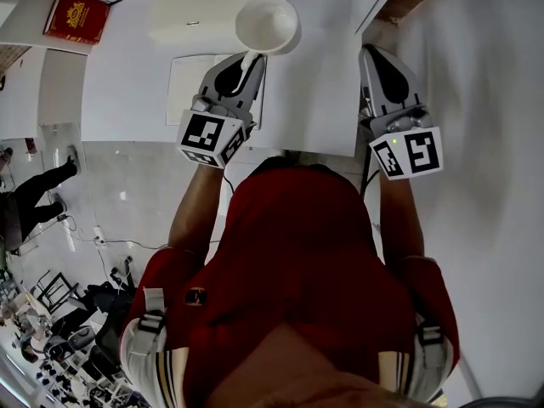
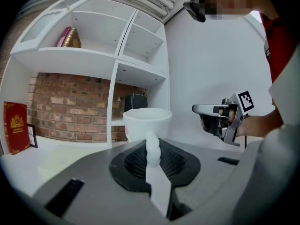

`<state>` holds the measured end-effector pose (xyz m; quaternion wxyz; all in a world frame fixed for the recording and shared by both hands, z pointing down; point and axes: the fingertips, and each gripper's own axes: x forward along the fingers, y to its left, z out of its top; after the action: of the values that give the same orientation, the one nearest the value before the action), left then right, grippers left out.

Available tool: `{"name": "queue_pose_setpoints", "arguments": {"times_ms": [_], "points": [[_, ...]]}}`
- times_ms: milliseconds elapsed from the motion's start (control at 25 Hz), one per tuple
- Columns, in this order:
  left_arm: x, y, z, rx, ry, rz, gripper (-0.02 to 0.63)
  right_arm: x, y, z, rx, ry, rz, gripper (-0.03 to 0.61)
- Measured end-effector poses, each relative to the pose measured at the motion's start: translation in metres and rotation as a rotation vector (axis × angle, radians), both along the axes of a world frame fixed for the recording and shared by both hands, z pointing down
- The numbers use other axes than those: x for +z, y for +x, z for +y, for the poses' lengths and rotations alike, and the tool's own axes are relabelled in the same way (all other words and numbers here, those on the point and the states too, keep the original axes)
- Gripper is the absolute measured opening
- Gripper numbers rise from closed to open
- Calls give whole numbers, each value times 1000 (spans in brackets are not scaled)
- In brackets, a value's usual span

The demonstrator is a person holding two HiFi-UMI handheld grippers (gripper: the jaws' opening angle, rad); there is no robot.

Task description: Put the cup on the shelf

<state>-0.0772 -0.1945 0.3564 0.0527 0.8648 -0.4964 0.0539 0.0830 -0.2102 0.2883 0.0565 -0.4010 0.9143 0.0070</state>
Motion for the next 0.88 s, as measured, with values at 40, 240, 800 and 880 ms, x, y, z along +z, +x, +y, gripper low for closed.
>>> {"name": "queue_pose_setpoints", "arguments": {"times_ms": [40, 240, 800, 880], "points": [[3, 0, -4, 3, -6, -3, 47, 2, -1, -3, 4, -3, 1, -3], [17, -3, -21, 20, -38, -7, 47, 6, -5, -11, 24, -17, 6, -3], [56, -2, -66, 39, -104, -26, 48, 11, 8, -26, 101, -40, 31, -3], [63, -2, -73, 37, -108, -31, 46, 13, 9, -27, 108, -42, 35, -3]]}}
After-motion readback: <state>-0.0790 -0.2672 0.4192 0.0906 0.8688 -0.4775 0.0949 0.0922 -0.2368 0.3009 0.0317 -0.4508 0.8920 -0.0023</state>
